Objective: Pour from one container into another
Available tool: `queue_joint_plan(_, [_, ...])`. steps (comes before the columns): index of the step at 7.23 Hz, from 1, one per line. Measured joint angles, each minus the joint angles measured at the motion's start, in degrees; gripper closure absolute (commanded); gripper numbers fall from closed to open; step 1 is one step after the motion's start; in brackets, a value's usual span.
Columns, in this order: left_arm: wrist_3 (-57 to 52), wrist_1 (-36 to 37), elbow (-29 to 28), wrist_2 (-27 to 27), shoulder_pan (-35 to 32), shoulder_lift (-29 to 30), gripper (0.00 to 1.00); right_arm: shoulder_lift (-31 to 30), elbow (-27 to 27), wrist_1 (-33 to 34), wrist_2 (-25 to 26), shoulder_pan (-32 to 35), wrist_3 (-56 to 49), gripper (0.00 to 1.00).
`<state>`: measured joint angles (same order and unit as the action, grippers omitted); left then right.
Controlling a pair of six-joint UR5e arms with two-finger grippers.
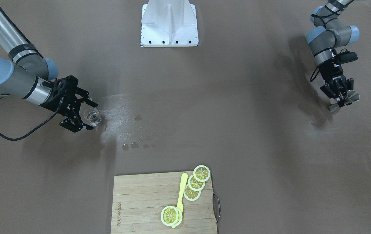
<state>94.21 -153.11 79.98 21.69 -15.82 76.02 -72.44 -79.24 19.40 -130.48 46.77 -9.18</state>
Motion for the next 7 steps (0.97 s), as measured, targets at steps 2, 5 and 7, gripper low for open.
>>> queue_joint_plan(2, [-0.08,0.08,-0.08,-0.28,0.24,0.00,0.02,0.19,-1.85,-0.62,0.04,0.79,4.59,0.00])
queue_joint_plan(5, [-0.28,0.35,1.51,-0.96,0.92,-1.56,0.02,1.17,-2.93,-1.23,0.17,4.05,15.44,0.00])
queue_joint_plan(7, [-0.23,0.92,4.88,-1.94,1.26,-4.99,0.02,2.24,-4.12,1.69,0.40,8.07,23.23,0.00])
